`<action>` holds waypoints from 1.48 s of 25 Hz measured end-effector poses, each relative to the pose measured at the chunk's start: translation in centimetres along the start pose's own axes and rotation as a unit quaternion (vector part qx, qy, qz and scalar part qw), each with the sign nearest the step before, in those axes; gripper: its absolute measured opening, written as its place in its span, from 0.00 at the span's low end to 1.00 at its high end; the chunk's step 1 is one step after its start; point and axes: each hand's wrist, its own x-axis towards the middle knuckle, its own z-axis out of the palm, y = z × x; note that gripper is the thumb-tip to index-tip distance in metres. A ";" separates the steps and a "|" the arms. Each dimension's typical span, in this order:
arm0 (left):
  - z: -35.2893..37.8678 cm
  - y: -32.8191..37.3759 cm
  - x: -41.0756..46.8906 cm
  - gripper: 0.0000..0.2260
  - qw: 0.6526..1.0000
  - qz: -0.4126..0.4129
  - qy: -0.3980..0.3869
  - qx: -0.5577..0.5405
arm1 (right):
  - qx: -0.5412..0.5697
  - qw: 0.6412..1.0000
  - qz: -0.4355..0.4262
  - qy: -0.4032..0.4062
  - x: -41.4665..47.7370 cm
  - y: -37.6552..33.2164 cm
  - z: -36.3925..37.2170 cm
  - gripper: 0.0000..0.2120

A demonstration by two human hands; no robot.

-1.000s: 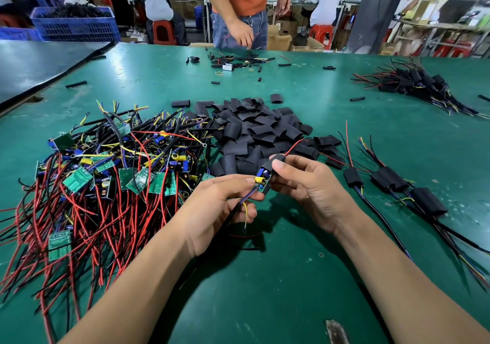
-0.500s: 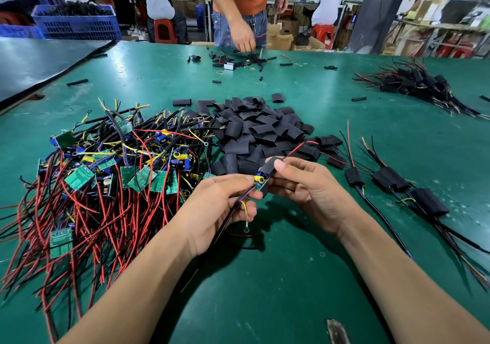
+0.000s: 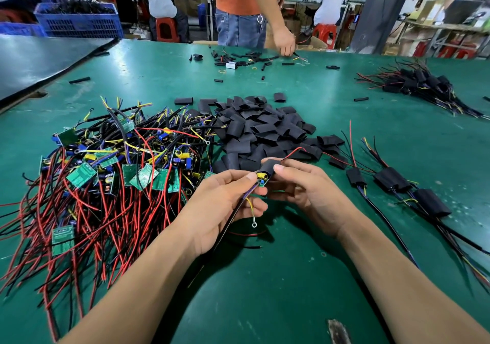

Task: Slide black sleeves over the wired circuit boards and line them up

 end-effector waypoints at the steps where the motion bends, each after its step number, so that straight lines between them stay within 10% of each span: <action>1: 0.0 -0.1 0.0 0.08 1.000 0.002 0.005 0.005 | -0.012 1.000 -0.001 0.000 0.0 0.0 0.1 0.11; 31: 0.0 -0.4 0.2 0.10 0.996 -0.023 0.005 -0.081 | 0.066 0.993 -0.033 0.087 0.1 0.1 1.4 0.20; 37: 0.4 -1.2 0.0 0.06 0.967 0.126 0.067 0.209 | -0.049 0.987 -0.033 0.152 0.0 0.4 1.2 0.17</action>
